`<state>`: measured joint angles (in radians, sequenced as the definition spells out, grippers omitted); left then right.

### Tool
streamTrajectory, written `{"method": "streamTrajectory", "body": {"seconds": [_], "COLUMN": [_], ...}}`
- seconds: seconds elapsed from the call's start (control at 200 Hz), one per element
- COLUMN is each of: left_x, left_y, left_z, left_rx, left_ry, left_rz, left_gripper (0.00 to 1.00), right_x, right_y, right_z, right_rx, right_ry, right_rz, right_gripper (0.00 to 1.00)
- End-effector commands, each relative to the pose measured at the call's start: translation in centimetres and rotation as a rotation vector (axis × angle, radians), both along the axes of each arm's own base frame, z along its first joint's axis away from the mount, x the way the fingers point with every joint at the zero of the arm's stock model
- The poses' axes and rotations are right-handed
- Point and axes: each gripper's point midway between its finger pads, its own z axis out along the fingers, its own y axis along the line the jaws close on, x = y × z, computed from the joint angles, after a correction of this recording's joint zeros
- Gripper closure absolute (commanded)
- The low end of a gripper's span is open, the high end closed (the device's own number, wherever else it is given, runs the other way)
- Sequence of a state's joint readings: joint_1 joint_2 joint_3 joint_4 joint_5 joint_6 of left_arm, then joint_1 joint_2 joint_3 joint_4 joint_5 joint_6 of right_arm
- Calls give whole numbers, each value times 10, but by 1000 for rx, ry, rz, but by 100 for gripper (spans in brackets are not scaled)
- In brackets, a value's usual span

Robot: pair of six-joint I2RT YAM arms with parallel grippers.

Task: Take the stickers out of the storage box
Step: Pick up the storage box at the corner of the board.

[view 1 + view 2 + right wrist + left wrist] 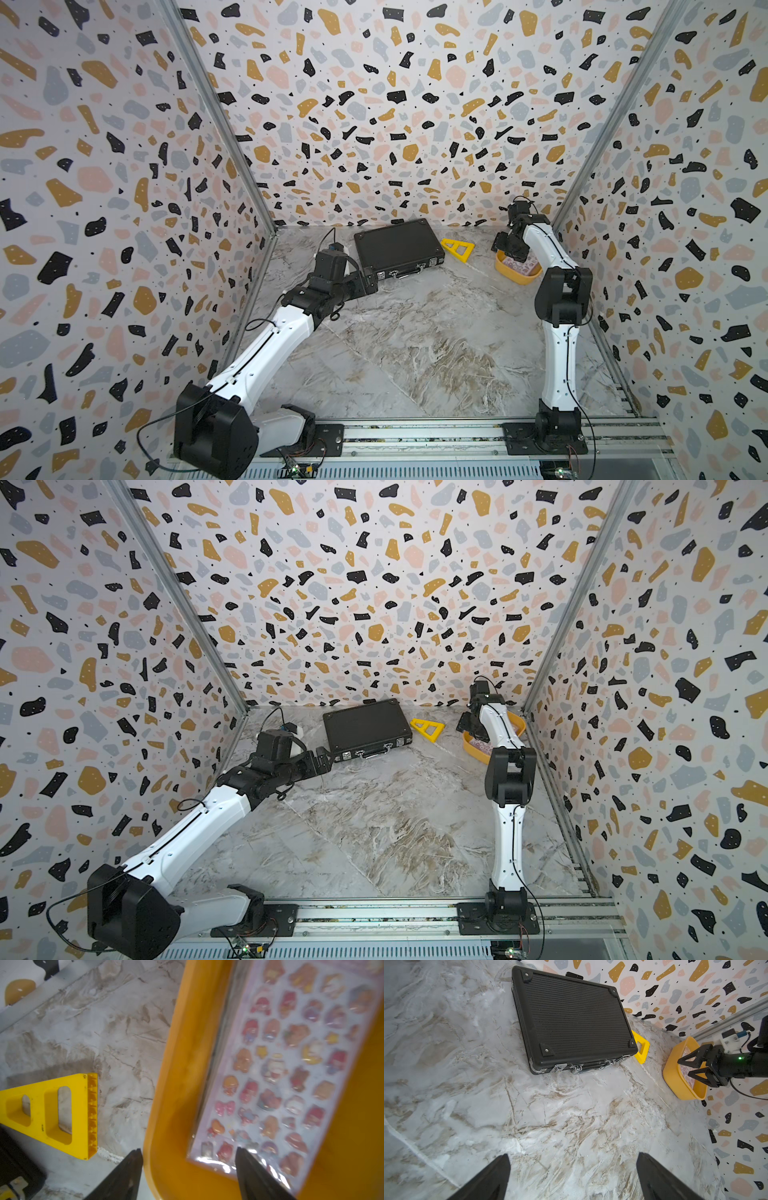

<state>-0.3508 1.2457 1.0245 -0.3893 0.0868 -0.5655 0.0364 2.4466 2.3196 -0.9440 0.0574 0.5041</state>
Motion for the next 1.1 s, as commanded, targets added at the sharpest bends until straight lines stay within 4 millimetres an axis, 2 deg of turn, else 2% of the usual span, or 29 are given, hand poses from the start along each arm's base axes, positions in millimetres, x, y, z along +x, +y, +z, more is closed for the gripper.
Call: {"method": "streamTrajectory", "body": {"seconds": [0.0, 0.15, 0.335, 0.481, 0.601, 0.761, 0.871, 0.951, 1.096], "left_x": [1, 0, 1, 3, 6, 14, 20, 22, 19], "left_y": [-4, -7, -5, 15, 38, 66, 78, 82, 81], "left_z": [18, 19, 16, 17, 23, 10, -3, -3, 3], "left_rx": [13, 12, 16, 89, 99, 0, -96, -105, -88], "left_ry": [-48, -48, -34, -21, -33, 14, 86, 98, 65], "left_rz": [-22, -33, -17, 69, 185, 326, 359, 346, 316], "left_gripper": [1, 1, 1, 1, 1, 1, 1, 1, 1], "right_x": [0, 6, -7, -25, -41, -72, -101, -124, -174], "right_y": [-1, 4, 10, 17, 17, 20, 33, 51, 100], "right_z": [17, 6, -12, -18, -8, 3, 10, 13, 17], "right_rx": [0, 19, -4, -22, -58, -36, -1, 31, 109], "right_ry": [17, 25, 88, 128, 111, 90, 90, 76, 62], "right_rz": [14, 21, 52, 76, 84, 85, 118, 167, 283], "right_gripper": [27, 32, 52, 74, 87, 93, 97, 97, 97]}}
